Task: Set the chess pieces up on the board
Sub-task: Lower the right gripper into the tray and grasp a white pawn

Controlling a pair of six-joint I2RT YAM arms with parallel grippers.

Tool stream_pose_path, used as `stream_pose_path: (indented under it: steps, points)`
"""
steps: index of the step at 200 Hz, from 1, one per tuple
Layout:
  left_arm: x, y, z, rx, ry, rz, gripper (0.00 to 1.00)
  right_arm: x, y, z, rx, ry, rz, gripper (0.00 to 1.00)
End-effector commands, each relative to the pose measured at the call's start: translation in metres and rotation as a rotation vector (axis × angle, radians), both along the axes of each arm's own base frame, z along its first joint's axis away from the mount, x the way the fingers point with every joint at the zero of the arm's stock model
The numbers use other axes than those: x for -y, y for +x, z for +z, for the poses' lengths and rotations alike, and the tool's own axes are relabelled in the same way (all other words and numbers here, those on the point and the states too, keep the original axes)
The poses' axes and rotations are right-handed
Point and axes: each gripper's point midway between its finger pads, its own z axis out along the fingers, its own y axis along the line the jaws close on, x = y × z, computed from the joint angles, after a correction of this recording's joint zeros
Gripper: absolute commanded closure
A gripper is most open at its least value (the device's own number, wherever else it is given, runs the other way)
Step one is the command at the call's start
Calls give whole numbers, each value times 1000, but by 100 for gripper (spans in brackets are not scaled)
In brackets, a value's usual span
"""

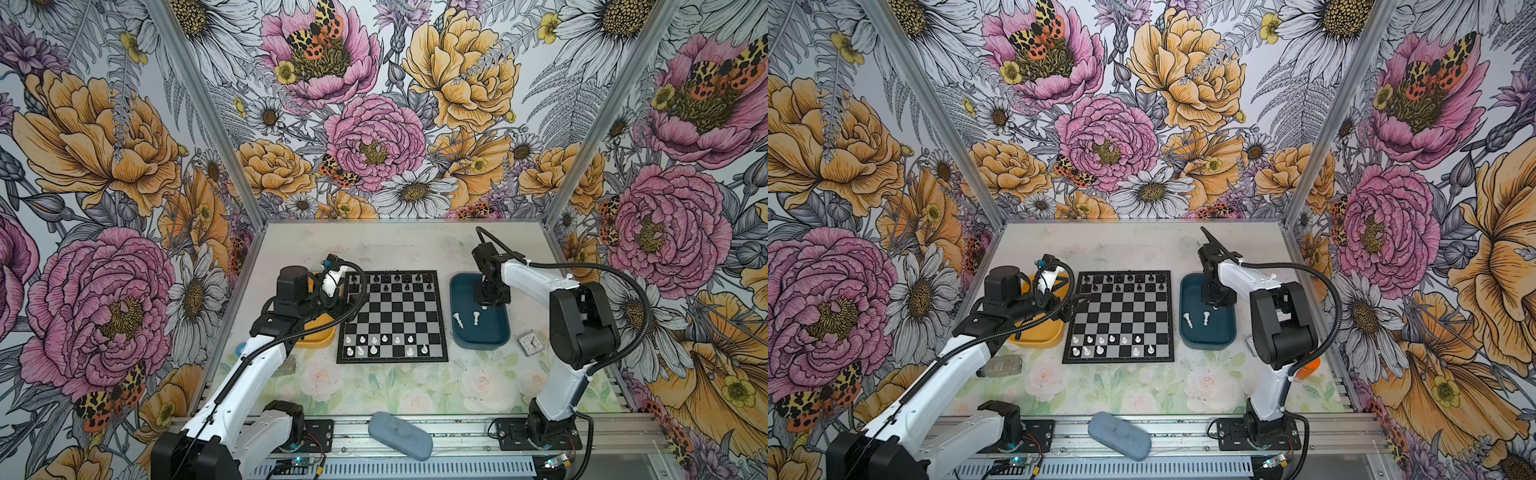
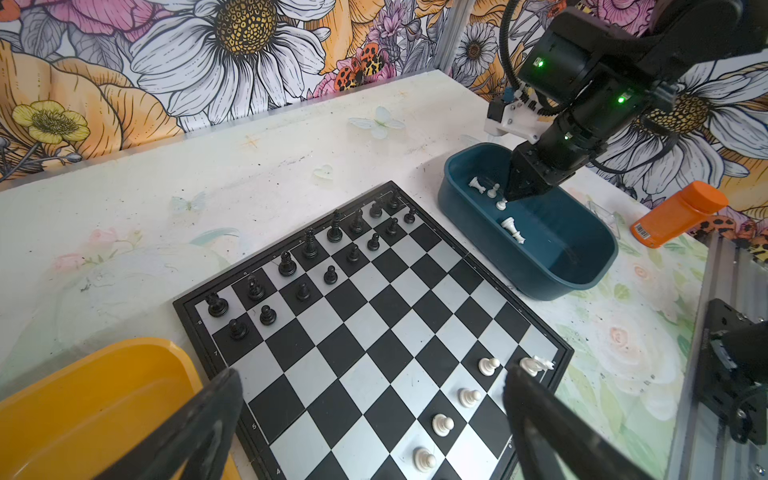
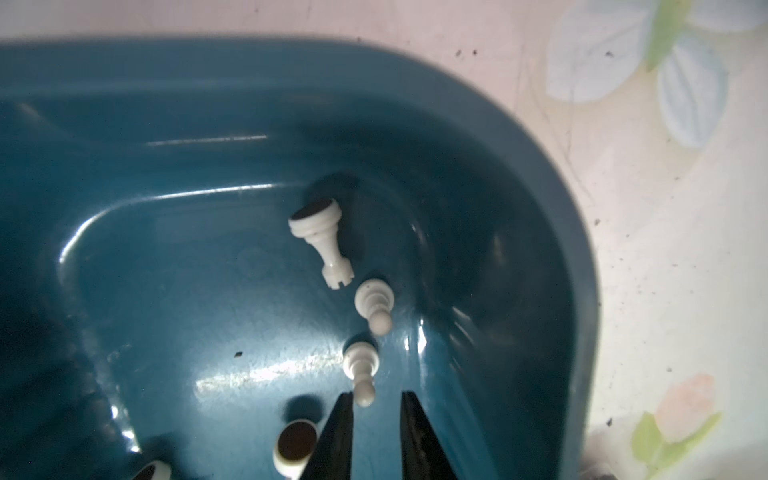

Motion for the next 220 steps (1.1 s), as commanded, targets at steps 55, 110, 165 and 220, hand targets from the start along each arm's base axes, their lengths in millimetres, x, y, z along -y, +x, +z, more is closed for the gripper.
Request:
stream_pose_path:
  steps: [55,110,165,220]
  points:
    - [2,5,16,50,-14,-15,1,-2,9,-12,0,16,7,84]
    - [2,5,15,47,-15,-14,1,-2,9,-12,0,17,8,100]
    - [2,4,16,49,-16,-14,1,-10,3,19,61,65,1,100]
    - [3,2,18,54,-20,-19,1,-78,-25,72,128,130,123,100]
